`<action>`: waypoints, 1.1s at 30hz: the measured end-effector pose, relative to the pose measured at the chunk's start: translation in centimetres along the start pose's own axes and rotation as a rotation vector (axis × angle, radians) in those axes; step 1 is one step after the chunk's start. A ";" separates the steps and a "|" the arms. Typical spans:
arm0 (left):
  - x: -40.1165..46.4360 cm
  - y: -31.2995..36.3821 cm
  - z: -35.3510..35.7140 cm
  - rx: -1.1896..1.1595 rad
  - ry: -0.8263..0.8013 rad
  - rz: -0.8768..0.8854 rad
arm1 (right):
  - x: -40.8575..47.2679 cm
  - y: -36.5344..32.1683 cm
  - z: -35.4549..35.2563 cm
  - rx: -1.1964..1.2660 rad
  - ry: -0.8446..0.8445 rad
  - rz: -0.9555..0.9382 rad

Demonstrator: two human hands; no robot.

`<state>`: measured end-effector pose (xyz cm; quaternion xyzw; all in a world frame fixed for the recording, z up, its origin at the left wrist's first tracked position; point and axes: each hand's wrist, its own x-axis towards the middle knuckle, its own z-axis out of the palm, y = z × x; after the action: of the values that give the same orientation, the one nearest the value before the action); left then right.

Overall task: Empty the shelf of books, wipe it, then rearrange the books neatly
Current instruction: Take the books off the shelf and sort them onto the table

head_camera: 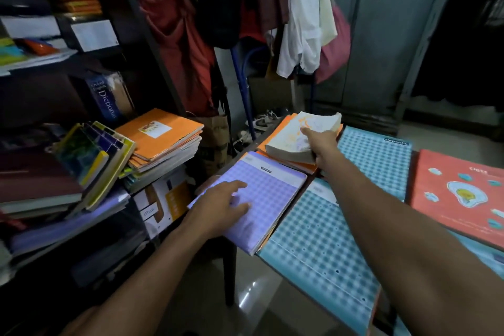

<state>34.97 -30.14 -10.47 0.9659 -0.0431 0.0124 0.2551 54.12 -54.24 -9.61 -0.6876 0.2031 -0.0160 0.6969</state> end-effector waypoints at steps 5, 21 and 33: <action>-2.8 -0.1 -3.2 -0.088 0.149 0.023 | -8.1 -2.0 1.9 -0.368 0.119 -0.364; -29.3 -16.9 -21.0 -0.045 1.082 -0.678 | -43.1 3.8 25.7 -0.539 -0.926 -1.498; -27.9 -20.9 -22.2 -0.600 0.720 -0.858 | -42.1 7.4 28.7 -0.822 -0.872 -1.212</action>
<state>8.97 1.03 -2.74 0.7190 0.4346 0.2207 0.4954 22.36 -13.83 -6.52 -0.8206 -0.4968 -0.0449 0.2790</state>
